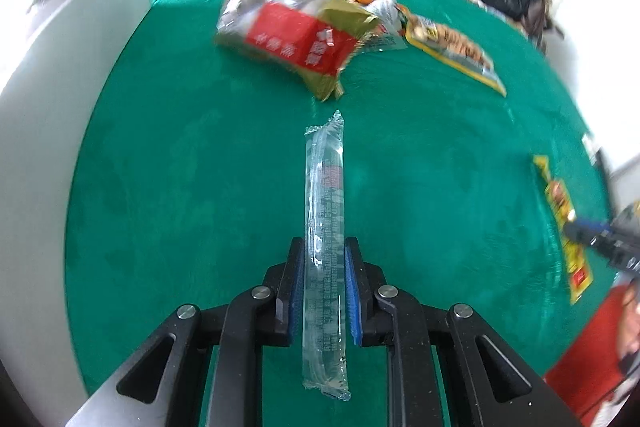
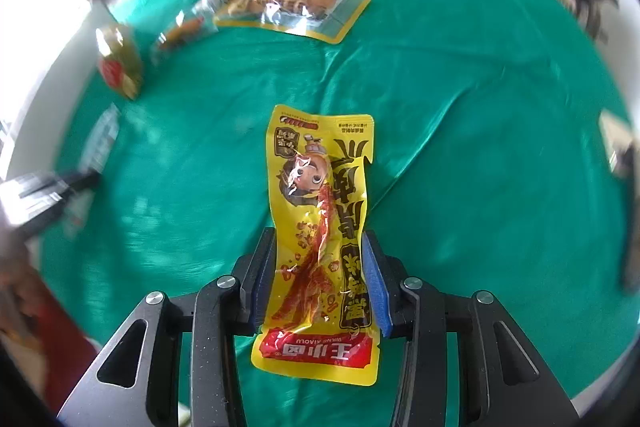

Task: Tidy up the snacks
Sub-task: 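Close the left gripper on the clear plastic tube while the right holds the yellow packet, then carry the tube and yellow packet into the white box and open both grippers, then withdraw both open grippers from the box, then move the left gripper to the gold-ended nut bag and grasp it, then lift the gold-ended nut bag off the sheet with the left gripper, then hold the nut bag in the left gripper while the right moves toward the peanut pack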

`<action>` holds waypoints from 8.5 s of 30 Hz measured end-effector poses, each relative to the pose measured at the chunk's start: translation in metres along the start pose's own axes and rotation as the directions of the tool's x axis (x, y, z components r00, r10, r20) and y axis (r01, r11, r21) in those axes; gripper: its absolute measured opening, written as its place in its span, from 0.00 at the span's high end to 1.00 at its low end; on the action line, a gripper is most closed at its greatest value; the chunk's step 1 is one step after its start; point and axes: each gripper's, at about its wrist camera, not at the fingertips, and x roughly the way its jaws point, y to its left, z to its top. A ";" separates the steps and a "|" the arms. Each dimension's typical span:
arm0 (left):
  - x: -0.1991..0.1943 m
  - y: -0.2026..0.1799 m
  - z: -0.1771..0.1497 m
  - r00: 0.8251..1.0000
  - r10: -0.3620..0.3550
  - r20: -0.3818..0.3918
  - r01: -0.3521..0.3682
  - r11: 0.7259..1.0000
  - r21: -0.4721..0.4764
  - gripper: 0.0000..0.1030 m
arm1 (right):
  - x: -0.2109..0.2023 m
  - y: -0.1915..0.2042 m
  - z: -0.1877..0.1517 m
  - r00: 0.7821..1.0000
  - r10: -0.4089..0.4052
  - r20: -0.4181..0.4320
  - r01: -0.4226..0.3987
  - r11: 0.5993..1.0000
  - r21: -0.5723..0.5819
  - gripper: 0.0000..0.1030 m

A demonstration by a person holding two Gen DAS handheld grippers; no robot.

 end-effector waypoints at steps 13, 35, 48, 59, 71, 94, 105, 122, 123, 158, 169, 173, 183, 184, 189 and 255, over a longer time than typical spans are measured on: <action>-0.135 0.061 -0.023 0.951 -0.178 0.251 0.223 0.961 -0.165 0.83 | -0.023 0.082 0.000 0.922 0.379 0.076 -0.387 0.911 0.143 0.58; -0.186 0.248 -0.045 0.906 0.374 0.200 -0.265 0.868 -0.421 0.41 | -0.023 0.430 0.051 0.840 0.541 0.034 -0.498 0.796 -0.343 0.40; -0.111 0.106 0.017 0.854 0.423 0.302 -0.435 0.900 -0.029 0.26 | 0.027 0.134 0.004 0.966 -0.085 0.246 0.163 0.935 -0.316 0.27; -0.106 0.109 0.004 0.856 0.461 0.235 -0.467 0.884 -0.035 0.28 | 0.011 -0.024 -0.007 0.903 -0.297 0.312 0.312 0.950 0.000 0.26; -0.094 0.111 0.004 0.878 0.448 0.169 -0.452 0.892 -0.017 0.28 | 0.011 -0.038 -0.008 0.914 -0.277 0.296 0.269 0.961 0.070 0.13; -0.156 -0.002 -0.019 0.660 0.463 0.592 -0.565 0.825 -0.015 0.00 | 0.012 -0.038 -0.008 0.914 -0.277 0.297 0.268 0.961 0.071 0.12; -0.003 -0.049 -0.033 0.922 0.316 0.223 -0.352 0.925 0.142 0.00 | 0.011 -0.038 -0.008 0.914 -0.277 0.298 0.268 0.961 0.071 0.12; 0.018 -0.031 -0.021 0.952 0.248 0.179 -0.248 0.969 -0.024 0.00 | 0.011 -0.038 -0.009 0.914 -0.277 0.298 0.267 0.961 0.073 0.12; 0.022 -0.029 -0.013 0.958 0.246 0.145 -0.245 0.969 -0.026 0.00 | 0.011 -0.038 -0.009 0.914 -0.276 0.298 0.267 0.961 0.073 0.12; -0.048 0.040 0.005 0.988 -0.021 0.156 0.042 0.990 -0.133 0.27 | 0.014 -0.040 -0.011 0.915 -0.271 0.299 0.261 0.963 0.072 0.10; -0.032 0.012 0.020 0.991 0.055 0.123 -0.041 0.993 -0.111 0.16 | 0.014 -0.040 -0.011 0.915 -0.271 0.299 0.261 0.963 0.073 0.10; 0.009 0.018 0.024 0.985 0.168 0.051 -0.156 0.971 -0.180 0.17 | 0.014 -0.040 -0.012 0.915 -0.270 0.299 0.261 0.963 0.073 0.10; 0.024 0.003 0.025 0.964 0.230 0.133 -0.250 0.954 0.164 0.14 | 0.014 -0.039 -0.012 0.915 -0.270 0.299 0.260 0.963 0.073 0.10; 0.026 0.008 0.026 0.962 0.238 0.134 -0.256 0.957 0.136 0.05 | 0.014 -0.039 -0.012 0.915 -0.270 0.299 0.260 0.963 0.073 0.10; 0.031 0.025 0.020 0.956 0.225 0.189 -0.233 0.972 0.021 0.00 | 0.014 -0.039 -0.012 0.915 -0.270 0.300 0.260 0.963 0.073 0.10; 0.033 0.025 0.024 0.956 0.225 0.190 -0.232 0.973 0.016 0.00 | 0.001 -0.015 0.090 0.962 -0.027 0.273 0.109 0.951 -0.291 0.09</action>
